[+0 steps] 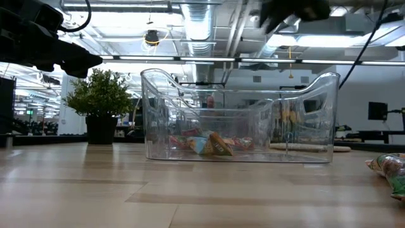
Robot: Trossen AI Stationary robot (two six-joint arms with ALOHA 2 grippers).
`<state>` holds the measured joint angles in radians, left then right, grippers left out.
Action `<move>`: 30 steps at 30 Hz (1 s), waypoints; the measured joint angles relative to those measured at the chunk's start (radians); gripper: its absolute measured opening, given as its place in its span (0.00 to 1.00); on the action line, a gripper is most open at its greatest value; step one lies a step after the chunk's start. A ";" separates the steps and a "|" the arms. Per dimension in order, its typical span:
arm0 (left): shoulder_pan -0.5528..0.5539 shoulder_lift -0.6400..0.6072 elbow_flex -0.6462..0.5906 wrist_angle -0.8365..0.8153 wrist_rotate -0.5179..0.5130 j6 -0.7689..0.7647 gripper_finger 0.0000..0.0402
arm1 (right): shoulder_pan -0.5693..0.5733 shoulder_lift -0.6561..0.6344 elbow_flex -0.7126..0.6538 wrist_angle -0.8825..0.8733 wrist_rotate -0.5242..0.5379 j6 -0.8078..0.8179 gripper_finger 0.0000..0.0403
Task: Pick and place Granola Bars by type
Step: Put the yellow granola bar into the bottom transparent bin
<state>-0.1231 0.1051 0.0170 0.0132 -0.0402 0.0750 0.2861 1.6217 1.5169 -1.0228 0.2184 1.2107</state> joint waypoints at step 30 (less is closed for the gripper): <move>0.000 0.000 0.000 0.000 0.000 0.000 0.55 | 0.286 -0.171 -0.001 -0.516 -0.018 -0.015 0.50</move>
<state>-0.1231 0.1051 0.0170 0.0134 -0.0402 0.0752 0.5723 1.4505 1.5162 -1.5390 0.2003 1.1958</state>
